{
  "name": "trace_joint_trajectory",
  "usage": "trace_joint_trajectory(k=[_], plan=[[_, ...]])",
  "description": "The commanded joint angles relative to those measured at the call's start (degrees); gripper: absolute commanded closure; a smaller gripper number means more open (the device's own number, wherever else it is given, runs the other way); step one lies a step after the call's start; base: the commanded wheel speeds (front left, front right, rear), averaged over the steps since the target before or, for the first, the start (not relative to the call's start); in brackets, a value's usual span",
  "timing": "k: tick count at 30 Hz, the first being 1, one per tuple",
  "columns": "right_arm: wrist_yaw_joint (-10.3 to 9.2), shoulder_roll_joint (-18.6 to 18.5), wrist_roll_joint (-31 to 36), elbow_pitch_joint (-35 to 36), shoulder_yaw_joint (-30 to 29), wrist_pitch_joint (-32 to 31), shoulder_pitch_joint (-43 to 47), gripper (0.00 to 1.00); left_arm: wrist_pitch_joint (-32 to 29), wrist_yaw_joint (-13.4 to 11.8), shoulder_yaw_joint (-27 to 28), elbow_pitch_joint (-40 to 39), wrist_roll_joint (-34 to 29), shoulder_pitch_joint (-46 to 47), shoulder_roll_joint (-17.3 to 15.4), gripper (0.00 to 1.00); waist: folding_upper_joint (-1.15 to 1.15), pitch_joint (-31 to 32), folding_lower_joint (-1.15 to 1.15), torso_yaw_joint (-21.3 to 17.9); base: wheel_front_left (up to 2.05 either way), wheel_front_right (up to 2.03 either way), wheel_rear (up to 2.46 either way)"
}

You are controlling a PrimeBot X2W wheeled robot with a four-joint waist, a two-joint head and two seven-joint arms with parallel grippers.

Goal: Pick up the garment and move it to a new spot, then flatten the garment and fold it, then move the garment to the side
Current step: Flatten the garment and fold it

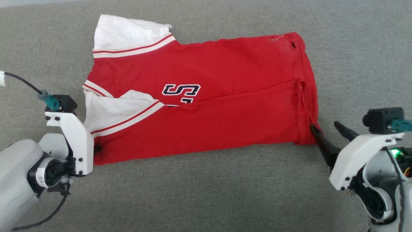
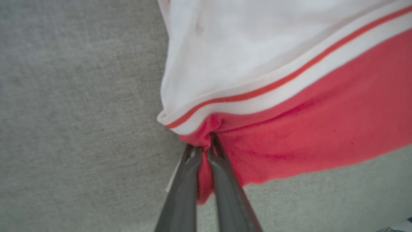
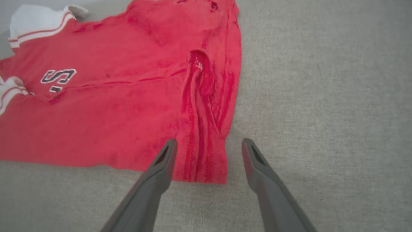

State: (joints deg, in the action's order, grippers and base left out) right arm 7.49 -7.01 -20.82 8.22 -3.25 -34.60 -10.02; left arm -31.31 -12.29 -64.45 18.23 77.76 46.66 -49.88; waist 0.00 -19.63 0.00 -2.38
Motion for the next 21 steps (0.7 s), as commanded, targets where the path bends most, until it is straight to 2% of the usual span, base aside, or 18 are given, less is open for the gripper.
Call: trace_joint_trajectory(k=[1, 6, 16, 17, 18, 21], plan=[[0.00, -0.9, -0.6, -1.0, 0.9, -2.8, -1.4, 0.00, -0.4, 0.6, -2.1, 1.2, -0.7, -1.4, 2.6, 1.00, 0.00, -0.4, 0.00, 0.5, 0.00, 0.00, 0.00], [0.00, -2.8, -0.2, -5.1, 2.1, -8.2, -4.4, 0.00, -0.6, 2.0, -2.3, 2.0, -1.7, 0.4, 4.6, 1.00, 0.00, -1.1, 0.00, 1.7, 0.00, 0.00, 0.00], [0.01, -3.2, -0.4, -15.8, 5.3, -17.9, -7.3, 0.00, 0.2, 3.9, -2.2, 3.8, -2.3, 2.7, 8.2, 1.00, 0.00, -2.5, 0.00, 4.1, 0.00, 0.00, 0.00], [0.01, -3.2, -0.5, -16.4, 5.8, -18.4, -7.1, 0.56, 0.3, 4.2, -2.2, 4.0, -2.4, 2.8, 8.4, 1.00, 0.00, -2.6, 0.00, 4.2, 0.00, 0.00, 0.00], [0.02, -3.3, -0.7, -16.8, 6.2, -18.6, -7.3, 1.00, 0.5, 4.3, -2.3, 4.2, -2.5, 2.8, 8.5, 1.00, 0.00, -2.6, 0.00, 4.4, 0.00, 0.00, 0.00], [0.01, -3.9, -0.9, -17.0, 6.0, -19.3, -7.5, 1.00, 1.2, 4.7, -1.9, 4.8, -2.2, 2.6, 8.6, 1.00, 0.00, -2.5, 0.00, 4.7, 0.00, 0.00, 0.00]])
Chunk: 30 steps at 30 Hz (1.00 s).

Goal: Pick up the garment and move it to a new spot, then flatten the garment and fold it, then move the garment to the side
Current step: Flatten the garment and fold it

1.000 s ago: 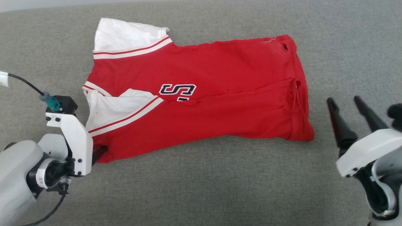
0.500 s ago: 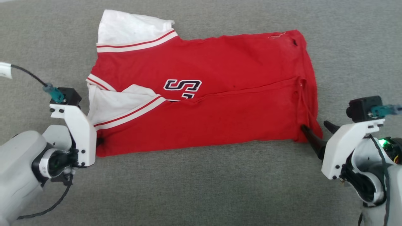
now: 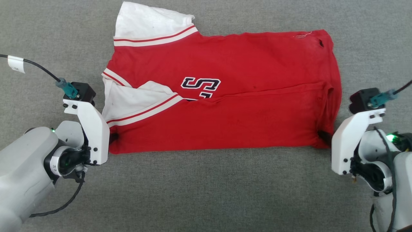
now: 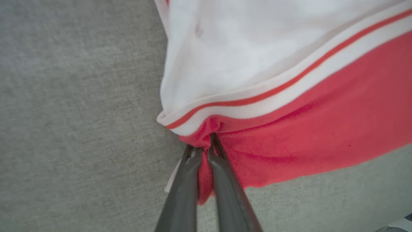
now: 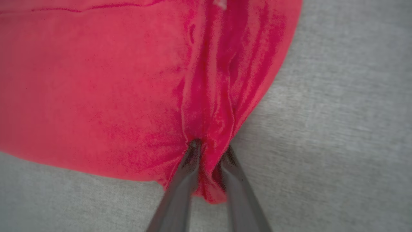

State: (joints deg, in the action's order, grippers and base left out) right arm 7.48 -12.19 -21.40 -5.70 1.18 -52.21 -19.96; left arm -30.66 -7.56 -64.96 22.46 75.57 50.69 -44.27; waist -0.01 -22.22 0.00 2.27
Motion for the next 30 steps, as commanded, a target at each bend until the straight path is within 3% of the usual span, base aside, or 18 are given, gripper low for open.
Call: trace_joint_trajectory(k=[1, 10, 23, 27, 30], plan=[[0.02, 0.9, -0.3, -2.7, 1.4, -2.0, 2.3, 1.00, 0.5, 0.1, -1.3, 0.8, 0.1, -1.4, 2.8, 1.00, 0.01, 0.2, 0.00, 0.1, 0.00, 0.00, 0.00], [0.02, -2.8, -2.9, 5.0, 0.0, -6.6, 2.7, 1.00, -2.1, -1.5, 0.1, -4.0, 1.5, -1.0, -2.0, 1.00, 0.01, 2.5, 0.00, 0.8, 0.00, 0.00, 0.00], [0.02, -5.1, -5.5, 18.2, -5.3, -15.6, 10.2, 1.00, -5.1, -10.5, -0.8, -22.3, 0.7, -4.1, -10.7, 1.00, 0.01, 4.2, 0.00, 2.2, 0.00, 0.00, 0.00], [0.02, -4.1, -5.5, 20.0, -6.9, -16.9, 12.6, 1.00, -4.5, -12.8, -1.3, -25.7, 1.5, -6.5, -11.7, 1.00, 0.01, 4.0, 0.00, 2.4, 0.00, 0.00, 0.00], [0.02, -3.2, -5.2, 19.8, -7.2, -17.0, 13.5, 1.00, -4.0, -13.1, -1.7, -26.0, 1.8, -7.5, -11.3, 1.00, 0.01, 3.9, 0.00, 2.3, 0.00, 0.00, 0.00]])
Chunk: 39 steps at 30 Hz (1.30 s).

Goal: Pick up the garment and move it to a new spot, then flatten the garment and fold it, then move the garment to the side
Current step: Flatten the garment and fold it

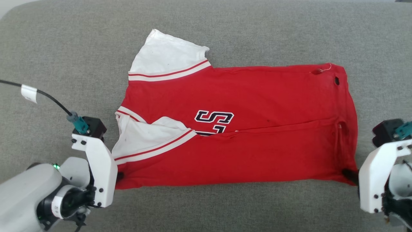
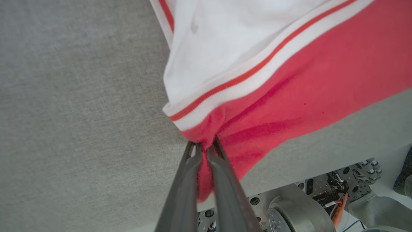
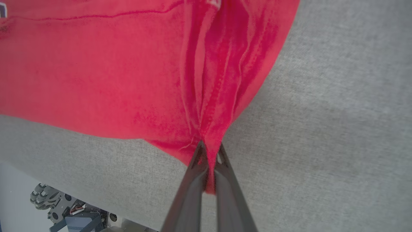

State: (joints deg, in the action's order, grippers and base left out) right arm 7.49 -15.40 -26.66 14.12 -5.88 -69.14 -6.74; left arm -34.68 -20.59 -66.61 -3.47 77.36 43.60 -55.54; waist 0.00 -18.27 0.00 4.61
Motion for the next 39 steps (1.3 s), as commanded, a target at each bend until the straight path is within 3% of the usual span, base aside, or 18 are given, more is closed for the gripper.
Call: trace_joint_trajectory(k=[1, 4, 6, 8, 9, 10, 11, 16, 20, 26, 34, 39], plan=[[0.00, 0.2, 0.1, -0.3, 0.1, 0.3, 0.5, 1.00, 0.5, -0.1, 0.0, 0.4, 0.3, -0.8, 0.4, 1.00, 0.00, -0.1, 0.00, 0.0, 0.00, 0.00, 0.00], [0.00, 0.9, 0.4, -2.0, 1.1, 1.9, 0.7, 0.98, 1.6, 0.3, -0.3, 2.7, 0.4, -2.0, 1.8, 1.00, 0.00, -0.5, 0.00, -0.3, 0.00, 0.00, 0.00], [0.00, 1.0, 0.7, -3.4, 1.8, 3.3, 0.3, 0.87, 2.3, 0.9, -0.5, 4.8, 0.7, -2.5, 3.1, 0.67, 0.00, -0.7, 0.00, -0.5, 0.00, 0.00, 0.00], [0.00, 1.0, 0.9, -5.0, 2.8, 4.6, -0.1, 0.62, 2.5, 1.6, -0.7, 6.7, 0.8, -3.0, 4.1, 0.47, 0.00, -0.7, 0.00, -0.7, 0.00, 0.00, 0.00], [0.00, 1.1, 0.8, -5.6, 3.2, 5.3, -0.2, 0.54, 2.7, 1.9, -0.8, 7.6, 0.9, -3.1, 4.6, 0.13, 0.00, -0.6, 0.00, -0.8, 0.00, 0.00, 0.00], [0.00, 1.1, 0.5, -5.9, 3.6, 6.0, -0.3, 0.39, 2.9, 2.3, -0.8, 8.3, 0.9, -3.1, 4.9, 0.00, 0.00, -0.4, 0.00, -0.8, 0.00, 0.00, 0.00], [0.00, 1.0, 0.2, -6.0, 3.8, 6.7, -0.3, 0.00, 3.1, 2.6, -0.7, 8.7, 1.0, -3.1, 5.1, 0.00, 0.00, -0.2, 0.00, -0.9, 0.00, 0.00, 0.00], [0.00, -0.1, 0.1, -4.3, 3.3, 9.0, 1.2, 0.00, 3.5, 4.0, 0.3, 8.0, 0.4, -1.2, 3.9, 0.00, 0.00, 1.8, 0.00, -0.6, 0.00, 0.00, 0.00], [0.00, -0.2, 0.0, -0.8, 2.1, 10.3, 2.3, 0.00, 2.1, 3.5, 0.5, 5.5, -0.8, 0.4, 1.8, 0.00, 0.00, 3.1, 0.00, -0.6, 0.00, 0.00, 0.00], [0.00, 1.5, 0.9, 5.5, 0.1, 14.8, 1.0, 0.00, 0.4, 3.6, 1.7, 3.3, -3.2, 5.0, -1.4, 0.00, 0.00, 3.6, 0.00, -2.0, 0.00, 0.00, 0.00], [0.00, 3.8, 3.2, 8.8, 1.4, 27.0, -3.6, 0.00, 1.5, 8.7, 4.5, 10.1, -5.6, 12.1, -0.1, 0.00, 0.00, 2.5, 0.00, -6.7, 0.00, 0.00, 0.00], [0.00, 5.3, 5.3, 8.2, 3.4, 39.1, -7.2, 0.00, 2.4, 12.4, 5.7, 17.7, -6.9, 16.9, 2.1, 0.00, 0.00, 0.9, 0.00, -10.6, 0.00, 0.00, 0.00]])
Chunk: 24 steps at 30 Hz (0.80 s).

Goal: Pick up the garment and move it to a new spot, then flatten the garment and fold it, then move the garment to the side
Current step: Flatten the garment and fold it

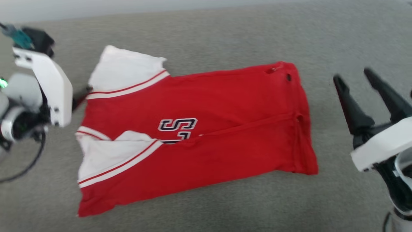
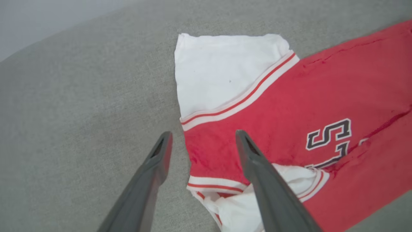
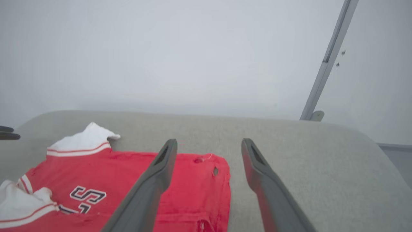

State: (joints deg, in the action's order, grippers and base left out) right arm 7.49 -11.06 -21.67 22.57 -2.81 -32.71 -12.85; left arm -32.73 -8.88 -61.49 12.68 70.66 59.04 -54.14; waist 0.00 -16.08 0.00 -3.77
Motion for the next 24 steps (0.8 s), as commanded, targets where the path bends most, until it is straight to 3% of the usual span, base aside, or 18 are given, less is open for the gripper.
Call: trace_joint_trajectory(k=[1, 5, 12, 18, 24], plan=[[0.00, 1.4, 0.7, -0.7, 0.6, 5.0, -1.6, 0.00, 0.6, 1.2, 0.8, 3.4, -0.2, 2.3, 1.3, 0.00, 0.00, -1.7, 0.00, -2.9, 0.00, 0.00, 0.00], [0.00, 3.5, 1.7, -2.1, 1.8, 14.4, -3.5, 0.00, 1.3, 3.7, 1.2, 10.4, -1.8, 5.6, 3.5, 0.00, 0.00, -3.5, 0.00, -5.9, 0.00, 0.00, 0.00], [0.00, 4.8, 1.0, -6.0, 4.8, 22.0, -5.3, 0.00, 1.2, 6.5, 1.2, 22.0, -2.8, 9.6, 6.1, 0.00, 0.00, -6.7, 0.00, -10.7, 0.00, 0.00, 0.00], [0.00, 4.4, -0.5, -7.8, 7.1, 22.5, -6.2, 0.00, -1.0, 7.4, 0.4, 30.2, -3.6, 12.1, 7.5, 0.00, 0.00, -9.2, 0.00, -13.4, 0.00, 0.00, 0.00], [0.00, 3.8, -2.3, -8.8, 9.7, 20.5, -7.4, 0.00, -5.6, 6.4, -1.6, 37.6, -5.2, 13.8, 8.7, 0.00, 0.00, -11.7, 0.00, -14.8, 0.00, 0.00, 0.00]])
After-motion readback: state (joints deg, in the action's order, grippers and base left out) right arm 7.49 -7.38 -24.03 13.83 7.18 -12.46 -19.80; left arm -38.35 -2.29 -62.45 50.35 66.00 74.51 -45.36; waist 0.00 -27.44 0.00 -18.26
